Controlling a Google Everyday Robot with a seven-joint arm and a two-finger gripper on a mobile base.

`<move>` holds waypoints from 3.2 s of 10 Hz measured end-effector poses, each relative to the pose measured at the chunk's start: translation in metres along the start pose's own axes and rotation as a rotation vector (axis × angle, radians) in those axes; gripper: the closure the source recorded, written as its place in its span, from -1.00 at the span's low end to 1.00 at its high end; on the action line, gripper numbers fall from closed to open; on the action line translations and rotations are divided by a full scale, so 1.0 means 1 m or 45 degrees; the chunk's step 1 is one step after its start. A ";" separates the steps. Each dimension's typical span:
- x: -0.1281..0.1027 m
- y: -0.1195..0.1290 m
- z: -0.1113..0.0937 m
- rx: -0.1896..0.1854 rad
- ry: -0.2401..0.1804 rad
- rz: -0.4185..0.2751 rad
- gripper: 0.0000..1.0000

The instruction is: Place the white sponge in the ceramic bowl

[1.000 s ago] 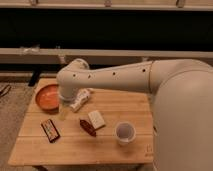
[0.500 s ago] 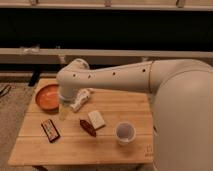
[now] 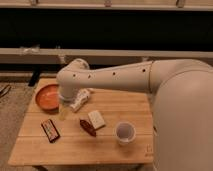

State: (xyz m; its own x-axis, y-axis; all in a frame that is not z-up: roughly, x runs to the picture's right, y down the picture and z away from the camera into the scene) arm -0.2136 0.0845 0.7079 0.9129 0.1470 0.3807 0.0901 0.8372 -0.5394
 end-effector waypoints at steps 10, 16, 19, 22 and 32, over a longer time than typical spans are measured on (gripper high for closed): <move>0.015 -0.015 0.009 0.009 0.064 0.021 -0.60; 0.130 -0.042 0.051 0.024 0.265 0.227 -0.60; 0.165 -0.026 0.053 0.014 0.329 0.335 -0.60; 0.200 -0.012 0.054 0.003 0.405 0.428 -0.60; 0.216 -0.016 0.089 -0.040 0.464 0.511 -0.60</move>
State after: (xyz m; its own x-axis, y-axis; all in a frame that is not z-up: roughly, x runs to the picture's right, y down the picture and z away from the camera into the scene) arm -0.0529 0.1493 0.8660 0.9564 0.2553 -0.1417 -0.2873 0.7360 -0.6130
